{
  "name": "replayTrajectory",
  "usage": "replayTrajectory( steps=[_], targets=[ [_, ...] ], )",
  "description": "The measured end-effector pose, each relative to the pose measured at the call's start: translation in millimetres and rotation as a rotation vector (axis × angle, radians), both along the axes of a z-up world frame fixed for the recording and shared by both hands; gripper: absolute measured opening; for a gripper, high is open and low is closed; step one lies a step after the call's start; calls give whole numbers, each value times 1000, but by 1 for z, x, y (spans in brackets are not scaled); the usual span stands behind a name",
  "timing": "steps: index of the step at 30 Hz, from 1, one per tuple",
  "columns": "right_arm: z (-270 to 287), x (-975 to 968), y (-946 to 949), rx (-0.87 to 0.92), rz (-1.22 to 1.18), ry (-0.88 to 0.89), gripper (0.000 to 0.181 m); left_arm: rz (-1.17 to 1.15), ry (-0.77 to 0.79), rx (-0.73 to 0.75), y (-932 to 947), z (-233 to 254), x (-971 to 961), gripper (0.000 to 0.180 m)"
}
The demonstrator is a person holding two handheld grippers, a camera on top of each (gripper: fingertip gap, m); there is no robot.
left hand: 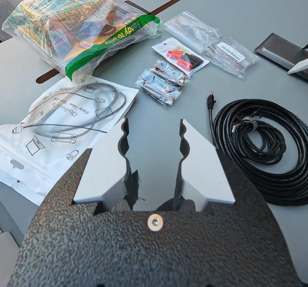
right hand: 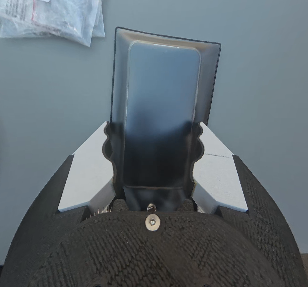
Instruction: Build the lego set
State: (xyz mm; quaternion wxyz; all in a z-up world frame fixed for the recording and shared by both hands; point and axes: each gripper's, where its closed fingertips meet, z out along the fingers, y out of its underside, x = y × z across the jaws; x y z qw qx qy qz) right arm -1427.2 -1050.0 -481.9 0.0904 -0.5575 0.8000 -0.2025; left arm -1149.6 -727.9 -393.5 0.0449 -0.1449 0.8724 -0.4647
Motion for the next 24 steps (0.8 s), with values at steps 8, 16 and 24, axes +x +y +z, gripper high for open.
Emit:
replayTrajectory(
  steps=[8, 16, 24],
  targets=[
    [1, 54, -33, -42, -35, -44, 98, 26, -17, 20, 16, 3, 4, 60],
    [3, 122, -72, -48, 10, -42, 97, 87, -20, 60, 40, -4, 14, 59],
    [80, 271, 93, -52, 523, -399, 86, 359, -69, 208, 79, -34, 76, 63]
  ],
)
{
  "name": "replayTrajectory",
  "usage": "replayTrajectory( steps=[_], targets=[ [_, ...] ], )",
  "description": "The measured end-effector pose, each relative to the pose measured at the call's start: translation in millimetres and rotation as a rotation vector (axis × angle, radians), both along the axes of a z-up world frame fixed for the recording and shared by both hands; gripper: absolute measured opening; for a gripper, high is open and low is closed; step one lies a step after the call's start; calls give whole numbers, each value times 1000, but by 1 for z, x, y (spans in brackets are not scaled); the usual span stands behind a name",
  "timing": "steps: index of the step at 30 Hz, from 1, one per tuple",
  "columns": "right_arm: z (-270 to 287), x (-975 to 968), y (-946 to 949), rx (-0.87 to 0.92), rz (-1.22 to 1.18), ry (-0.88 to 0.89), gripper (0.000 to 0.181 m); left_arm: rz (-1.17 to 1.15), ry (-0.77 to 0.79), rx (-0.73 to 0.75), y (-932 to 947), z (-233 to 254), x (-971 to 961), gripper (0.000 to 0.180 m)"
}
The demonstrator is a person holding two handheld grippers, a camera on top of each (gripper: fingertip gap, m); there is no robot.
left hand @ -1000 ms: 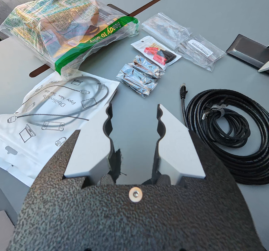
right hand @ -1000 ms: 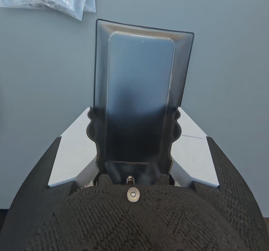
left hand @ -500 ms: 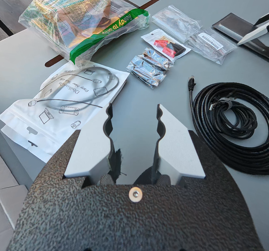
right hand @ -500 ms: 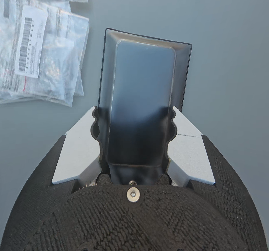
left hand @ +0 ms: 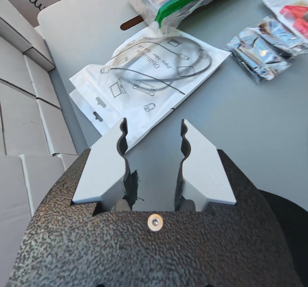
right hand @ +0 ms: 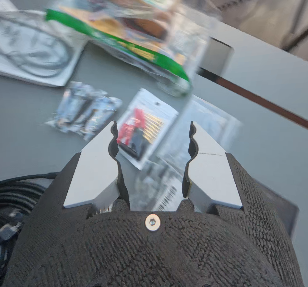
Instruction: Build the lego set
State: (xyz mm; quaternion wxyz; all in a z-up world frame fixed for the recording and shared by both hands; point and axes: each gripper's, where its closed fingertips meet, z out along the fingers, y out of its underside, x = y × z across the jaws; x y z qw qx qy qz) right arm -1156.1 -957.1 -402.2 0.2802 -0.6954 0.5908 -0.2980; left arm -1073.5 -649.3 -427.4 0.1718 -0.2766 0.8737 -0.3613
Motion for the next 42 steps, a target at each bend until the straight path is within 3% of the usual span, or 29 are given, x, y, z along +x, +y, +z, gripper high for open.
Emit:
replayTrajectory(
  steps=[4, 7, 13, 23, 26, 29, 34, 38, 42],
  targets=[
    [-28, 55, 141, -159, 499, 49, 76, 85, 24, 79, 17, -21, 22, 66],
    [-47, 78, 187, -256, 638, 62, 64, 119, 73, 92, 23, -33, 27, 66],
    [-67, 93, 207, -63, 552, 175, 51, 141, 102, 117, 32, -45, 34, 59],
    [-58, 82, 220, -60, 425, 166, 49, 85, 72, 126, 32, -35, 29, 61],
    [-6, 87, 218, -20, 311, -26, 49, 64, 46, -18, 29, 4, 6, 63],
    [81, 77, 223, 6, 241, -287, 48, 49, -17, -248, 39, 79, -33, 62],
    [221, 33, 299, 63, 396, -610, 37, 73, -264, -488, 118, 218, -109, 59],
    [293, -27, 419, 104, 631, -763, 14, 203, -490, -527, 229, 300, -196, 51],
    [335, -140, 575, 293, 947, -872, 0, 507, -718, -416, 365, 340, -316, 37]
  ],
)
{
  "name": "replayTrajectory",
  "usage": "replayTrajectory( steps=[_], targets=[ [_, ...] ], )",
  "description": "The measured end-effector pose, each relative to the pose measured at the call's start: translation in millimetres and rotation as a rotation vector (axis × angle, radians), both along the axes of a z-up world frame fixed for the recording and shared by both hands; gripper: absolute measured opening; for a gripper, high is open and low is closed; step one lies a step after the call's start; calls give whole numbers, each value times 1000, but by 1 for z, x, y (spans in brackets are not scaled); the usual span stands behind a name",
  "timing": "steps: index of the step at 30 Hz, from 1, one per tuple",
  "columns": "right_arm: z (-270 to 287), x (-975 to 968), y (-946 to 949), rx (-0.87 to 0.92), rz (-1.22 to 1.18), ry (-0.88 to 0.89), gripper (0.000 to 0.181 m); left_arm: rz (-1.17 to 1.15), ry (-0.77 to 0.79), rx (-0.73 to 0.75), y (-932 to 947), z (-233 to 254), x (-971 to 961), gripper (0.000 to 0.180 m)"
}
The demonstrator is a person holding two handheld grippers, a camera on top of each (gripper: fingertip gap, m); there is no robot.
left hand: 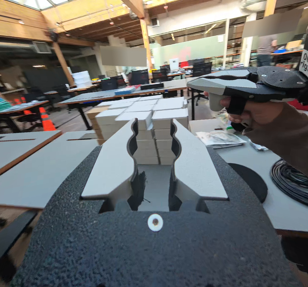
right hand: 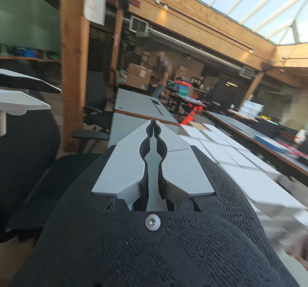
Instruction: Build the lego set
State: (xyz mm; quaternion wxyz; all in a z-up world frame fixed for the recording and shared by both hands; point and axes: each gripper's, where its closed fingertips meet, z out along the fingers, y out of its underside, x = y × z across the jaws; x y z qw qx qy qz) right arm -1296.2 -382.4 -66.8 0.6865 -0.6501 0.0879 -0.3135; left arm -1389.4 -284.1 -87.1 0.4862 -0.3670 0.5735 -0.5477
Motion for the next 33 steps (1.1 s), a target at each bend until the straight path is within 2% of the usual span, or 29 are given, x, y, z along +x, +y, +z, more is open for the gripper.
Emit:
replayTrajectory(
  steps=[4, 7, 11, 13, 15, 18, 20, 23, 26, 33],
  targets=[
    [21, -143, 142, 74, 352, -35, 0, 288, -39, 18, 118, 13, -154, 21],
    [36, -244, 234, 112, 591, -45, 0, 567, -21, 13, 214, 18, -270, 15],
    [62, -360, 336, 140, 889, -17, 0, 779, -59, -106, 305, 33, -402, 0],
    [74, -405, 376, 150, 982, -25, 0, 829, -71, -142, 334, 34, -453, 0],
    [80, -436, 418, 161, 1009, -35, 0, 908, -116, -170, 367, 32, -496, 0],
    [82, -477, 488, 202, 1045, 7, 0, 953, -281, -254, 419, 24, -531, 0],
    [78, -498, 536, 223, 1070, 30, 0, 950, -285, -270, 456, 11, -533, 0],
    [67, -503, 614, 249, 1008, 4, 0, 1030, -218, -175, 528, 1, -536, 0],
    [62, -496, 696, 245, 973, -53, 0, 1101, -217, -77, 616, 11, -555, 0],
    [100, -414, 878, 291, 814, -93, 0, 1234, -214, 10, 823, 57, -618, 0]
  ],
)
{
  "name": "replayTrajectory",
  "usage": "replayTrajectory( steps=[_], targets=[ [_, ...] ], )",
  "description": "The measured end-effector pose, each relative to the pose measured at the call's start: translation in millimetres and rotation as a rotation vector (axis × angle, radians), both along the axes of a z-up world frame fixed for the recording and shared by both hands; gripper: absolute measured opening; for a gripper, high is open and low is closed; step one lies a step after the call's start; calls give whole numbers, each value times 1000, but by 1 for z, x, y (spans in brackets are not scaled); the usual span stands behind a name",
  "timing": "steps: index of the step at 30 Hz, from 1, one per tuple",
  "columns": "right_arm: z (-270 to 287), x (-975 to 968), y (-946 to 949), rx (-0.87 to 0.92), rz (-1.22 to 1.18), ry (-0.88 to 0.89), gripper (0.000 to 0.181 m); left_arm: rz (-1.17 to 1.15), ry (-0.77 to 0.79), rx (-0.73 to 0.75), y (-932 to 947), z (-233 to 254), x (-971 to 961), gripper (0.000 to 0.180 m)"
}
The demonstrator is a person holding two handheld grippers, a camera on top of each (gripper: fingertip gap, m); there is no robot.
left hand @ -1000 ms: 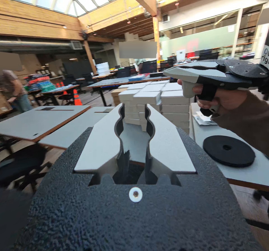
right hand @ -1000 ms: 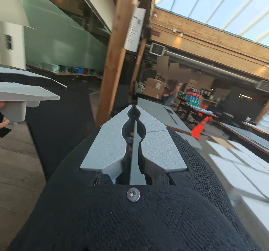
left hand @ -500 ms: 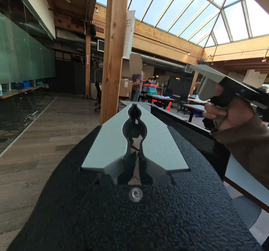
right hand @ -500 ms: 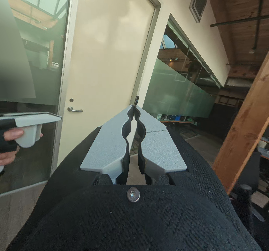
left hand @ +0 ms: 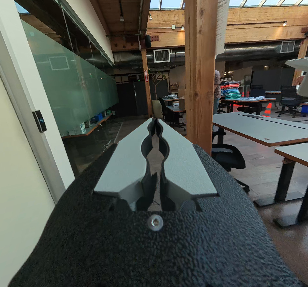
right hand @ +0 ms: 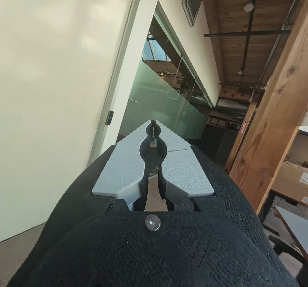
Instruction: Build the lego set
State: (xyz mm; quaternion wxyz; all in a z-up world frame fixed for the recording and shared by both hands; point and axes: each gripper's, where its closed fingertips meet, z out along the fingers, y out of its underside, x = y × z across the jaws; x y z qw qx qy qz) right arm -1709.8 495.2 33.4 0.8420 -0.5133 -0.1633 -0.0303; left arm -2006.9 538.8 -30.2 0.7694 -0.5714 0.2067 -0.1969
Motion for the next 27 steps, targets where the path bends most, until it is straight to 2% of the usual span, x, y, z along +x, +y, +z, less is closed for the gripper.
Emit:
replayTrajectory(
  steps=[4, 8, 12, 15, 19, 24, 27],
  targets=[
    [17, 30, 90, 64, -77, 45, 0, 116, 23, -5, 88, 1, -44, 0],
    [17, 27, 192, 97, -142, -15, 0, 276, 59, -32, 189, -21, -97, 0],
    [17, 26, 302, 141, -210, -23, 0, 305, 76, 14, 306, -31, -119, 1],
    [26, 29, 392, 143, -238, 17, 0, 255, 84, 33, 412, -27, -114, 6],
    [35, 41, 491, 131, -359, -90, 0, 121, 68, 11, 556, -18, -71, 19],
    [18, 87, 594, 70, -458, -70, 0, -109, -8, 22, 712, -9, 27, 39],
    [4, 124, 664, 44, -528, -76, 0, -192, -36, 43, 801, -7, 86, 41]
  ],
)
